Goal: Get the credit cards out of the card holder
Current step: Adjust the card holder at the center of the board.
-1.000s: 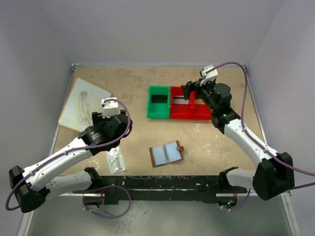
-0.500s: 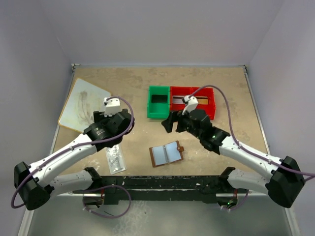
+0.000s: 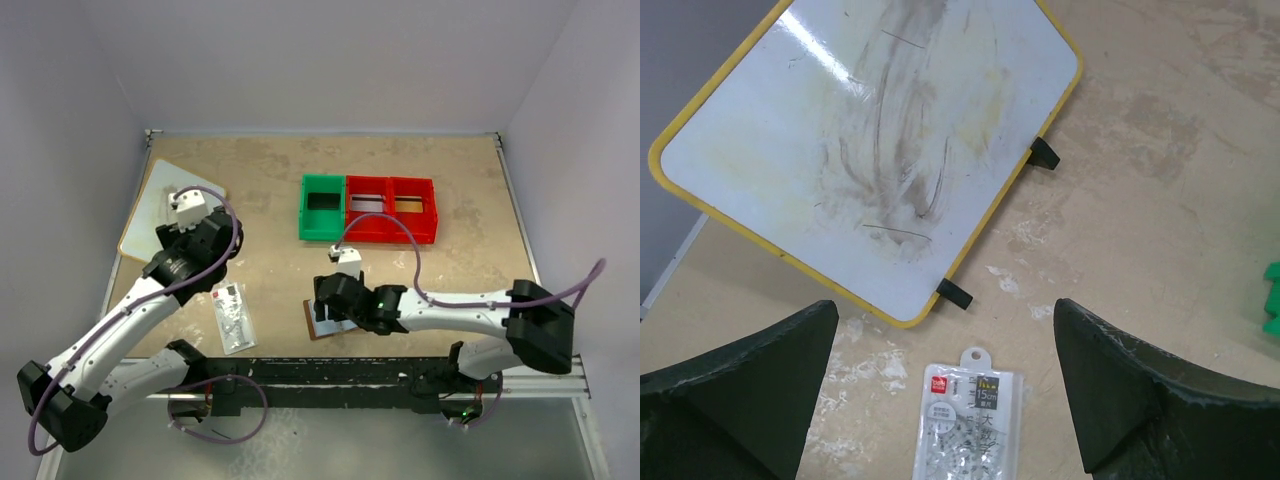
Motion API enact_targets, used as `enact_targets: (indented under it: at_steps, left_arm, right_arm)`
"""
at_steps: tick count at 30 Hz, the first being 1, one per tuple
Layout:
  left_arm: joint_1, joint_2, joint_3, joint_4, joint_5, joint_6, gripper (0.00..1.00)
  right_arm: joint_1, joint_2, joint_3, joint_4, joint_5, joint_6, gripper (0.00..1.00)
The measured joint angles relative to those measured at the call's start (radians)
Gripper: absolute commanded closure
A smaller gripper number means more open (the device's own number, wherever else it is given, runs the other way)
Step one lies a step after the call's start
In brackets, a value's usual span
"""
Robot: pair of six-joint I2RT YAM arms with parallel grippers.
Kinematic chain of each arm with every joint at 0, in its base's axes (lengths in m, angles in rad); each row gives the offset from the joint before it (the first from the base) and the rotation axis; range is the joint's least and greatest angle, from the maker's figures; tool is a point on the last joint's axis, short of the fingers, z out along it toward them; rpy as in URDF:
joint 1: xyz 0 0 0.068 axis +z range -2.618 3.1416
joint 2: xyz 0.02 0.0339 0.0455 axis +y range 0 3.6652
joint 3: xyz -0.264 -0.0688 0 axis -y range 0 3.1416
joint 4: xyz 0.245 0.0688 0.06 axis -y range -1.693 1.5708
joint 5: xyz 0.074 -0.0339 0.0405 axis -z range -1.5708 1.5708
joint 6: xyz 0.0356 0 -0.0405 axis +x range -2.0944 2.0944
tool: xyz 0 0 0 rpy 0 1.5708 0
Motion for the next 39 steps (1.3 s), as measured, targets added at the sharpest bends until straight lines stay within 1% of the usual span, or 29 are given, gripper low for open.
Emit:
enact_targets:
  at_steps: [3,7,13,25,39]
  left_arm:
    - [0.000,-0.027,0.000,-0.001,-0.017,-0.010,0.13]
    - [0.000,-0.033,0.000,-0.003,-0.025,-0.011,0.13]
    - [0.000,-0.016,0.000,-0.008,-0.026,-0.011,0.13]
    - [0.000,-0.012,0.000,-0.014,-0.026,-0.010,0.13]
    - [0.000,-0.003,0.000,-0.018,-0.026,-0.010,0.14]
  right_arm:
    - [0.031,0.076,0.048,-0.050,0.017,0.032,0.30]
    - [0.050,0.126,0.079,-0.062,0.020,0.047,0.30]
    - [0.053,0.155,0.085,-0.068,0.020,0.060,0.32]
    - [0.053,0.246,0.159,-0.119,0.021,0.069,0.34]
    - [0.053,0.295,0.188,-0.158,0.027,0.076,0.35]
